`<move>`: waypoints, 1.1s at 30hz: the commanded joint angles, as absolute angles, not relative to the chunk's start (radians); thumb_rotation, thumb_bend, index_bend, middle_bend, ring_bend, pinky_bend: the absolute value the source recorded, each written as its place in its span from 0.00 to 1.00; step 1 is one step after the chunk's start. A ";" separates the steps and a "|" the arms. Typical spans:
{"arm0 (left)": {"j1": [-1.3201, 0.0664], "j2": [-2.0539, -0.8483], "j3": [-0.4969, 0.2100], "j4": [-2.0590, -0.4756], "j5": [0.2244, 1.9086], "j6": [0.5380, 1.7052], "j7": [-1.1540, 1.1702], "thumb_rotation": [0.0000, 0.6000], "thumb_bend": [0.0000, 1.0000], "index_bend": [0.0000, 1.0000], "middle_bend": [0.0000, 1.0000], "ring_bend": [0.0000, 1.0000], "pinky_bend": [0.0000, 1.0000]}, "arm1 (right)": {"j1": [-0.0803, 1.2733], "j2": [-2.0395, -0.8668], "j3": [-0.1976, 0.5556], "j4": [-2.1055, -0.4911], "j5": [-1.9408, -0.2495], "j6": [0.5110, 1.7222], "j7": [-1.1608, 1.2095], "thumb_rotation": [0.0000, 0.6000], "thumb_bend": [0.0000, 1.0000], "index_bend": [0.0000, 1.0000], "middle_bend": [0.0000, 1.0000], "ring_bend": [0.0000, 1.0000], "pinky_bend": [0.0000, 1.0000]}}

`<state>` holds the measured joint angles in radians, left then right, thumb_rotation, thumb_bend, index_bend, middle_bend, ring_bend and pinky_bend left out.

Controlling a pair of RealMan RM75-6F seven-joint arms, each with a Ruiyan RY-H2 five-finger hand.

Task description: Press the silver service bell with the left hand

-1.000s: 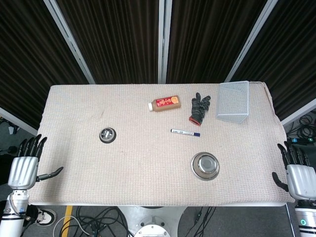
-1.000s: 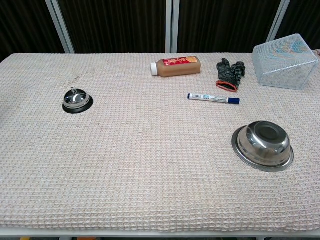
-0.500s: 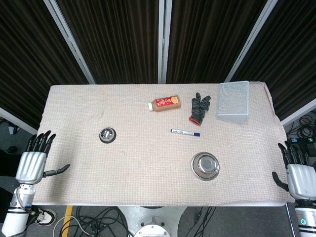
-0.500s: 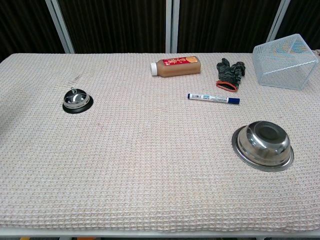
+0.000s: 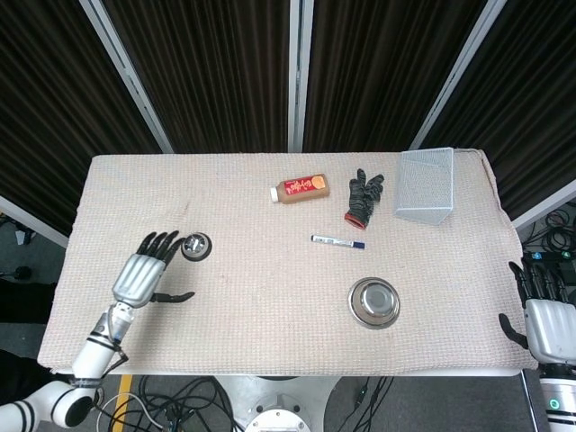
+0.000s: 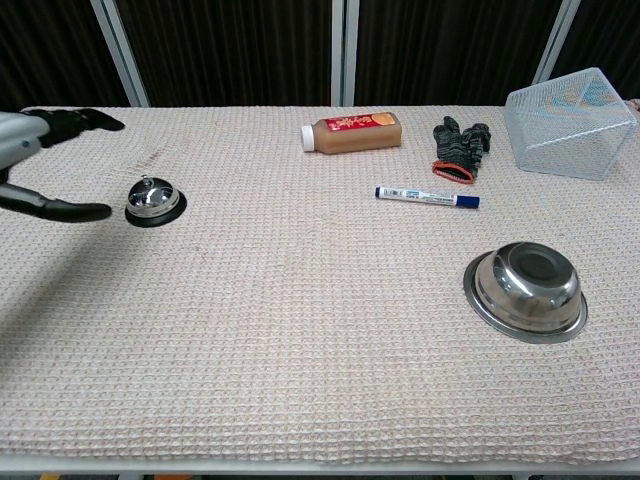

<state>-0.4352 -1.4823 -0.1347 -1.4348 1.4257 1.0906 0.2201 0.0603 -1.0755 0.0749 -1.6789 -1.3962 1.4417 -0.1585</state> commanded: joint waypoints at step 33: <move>-0.626 -1.873 -0.159 -0.816 1.353 0.978 -0.075 0.13 0.00 0.00 0.00 0.00 0.00 | 0.065 -1.069 0.083 -1.640 -1.365 1.411 -0.098 1.00 0.23 0.00 0.00 0.00 0.00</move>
